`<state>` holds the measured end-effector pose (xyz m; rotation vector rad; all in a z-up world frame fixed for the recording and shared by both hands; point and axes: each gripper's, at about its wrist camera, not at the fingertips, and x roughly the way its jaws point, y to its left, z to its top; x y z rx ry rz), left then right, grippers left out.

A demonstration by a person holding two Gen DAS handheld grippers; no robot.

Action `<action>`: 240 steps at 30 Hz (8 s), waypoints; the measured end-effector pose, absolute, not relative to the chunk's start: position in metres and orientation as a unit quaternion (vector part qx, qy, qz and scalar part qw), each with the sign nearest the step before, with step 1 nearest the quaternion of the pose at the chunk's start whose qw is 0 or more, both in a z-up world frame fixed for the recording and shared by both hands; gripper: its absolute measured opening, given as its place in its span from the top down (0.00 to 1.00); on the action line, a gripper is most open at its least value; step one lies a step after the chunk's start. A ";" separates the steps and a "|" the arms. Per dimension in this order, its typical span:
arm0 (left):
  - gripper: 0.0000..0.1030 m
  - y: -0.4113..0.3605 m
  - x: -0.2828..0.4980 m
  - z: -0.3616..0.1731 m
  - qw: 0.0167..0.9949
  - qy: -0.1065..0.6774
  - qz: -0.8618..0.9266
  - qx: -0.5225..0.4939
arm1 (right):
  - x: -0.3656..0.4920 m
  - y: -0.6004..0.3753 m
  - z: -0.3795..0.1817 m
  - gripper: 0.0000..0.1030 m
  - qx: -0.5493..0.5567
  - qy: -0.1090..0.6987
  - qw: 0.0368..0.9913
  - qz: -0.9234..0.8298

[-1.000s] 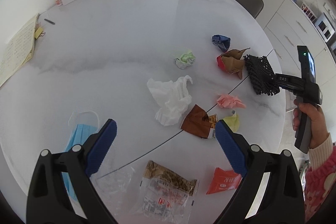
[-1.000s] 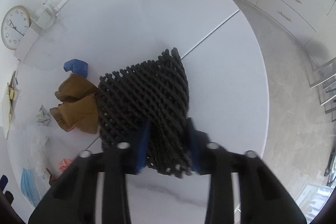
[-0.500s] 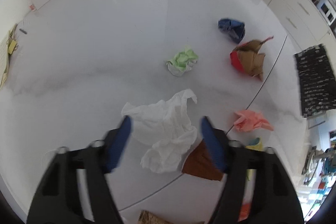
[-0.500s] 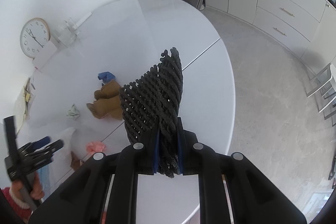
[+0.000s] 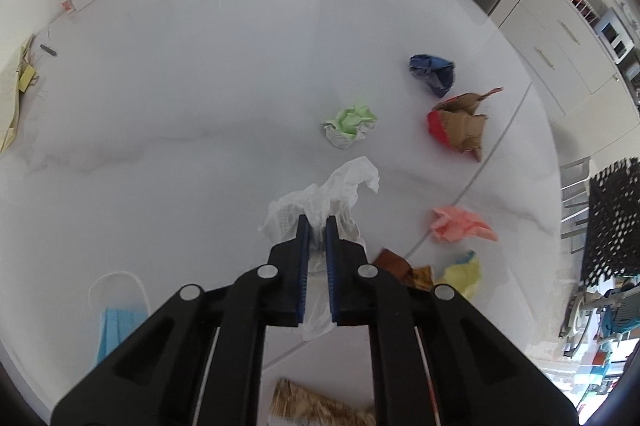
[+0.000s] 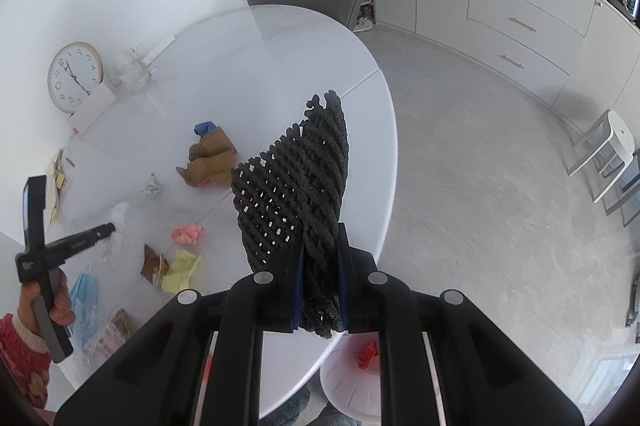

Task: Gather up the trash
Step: 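Carry the mesh pad and tissue over the bin and open both tools, then move the left tool to the blue face mask and grasp it, then grasp the clear plastic snack bag with the right tool, then carry the mask and snack bag over the bin and open both tools, then bring both open tools back over the table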

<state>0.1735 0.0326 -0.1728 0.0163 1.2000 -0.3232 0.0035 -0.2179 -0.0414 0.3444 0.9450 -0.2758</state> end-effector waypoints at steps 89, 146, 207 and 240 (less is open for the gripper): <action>0.07 0.232 0.051 -0.148 0.819 0.561 -0.119 0.005 | -0.004 0.050 -0.038 0.02 0.075 0.469 0.878 0.059; 0.83 0.239 0.055 -0.118 0.810 0.535 -0.240 0.004 | 0.022 0.109 -0.146 0.64 -0.070 0.546 0.831 0.083; 0.13 -0.075 -0.064 -0.094 0.817 0.542 -0.187 0.062 | -0.142 -0.233 -0.241 0.28 0.130 0.598 0.791 -0.010; 0.12 0.053 0.025 -0.100 0.826 0.518 -0.221 0.027 | 0.004 -0.098 -0.073 0.05 0.122 0.471 0.873 0.004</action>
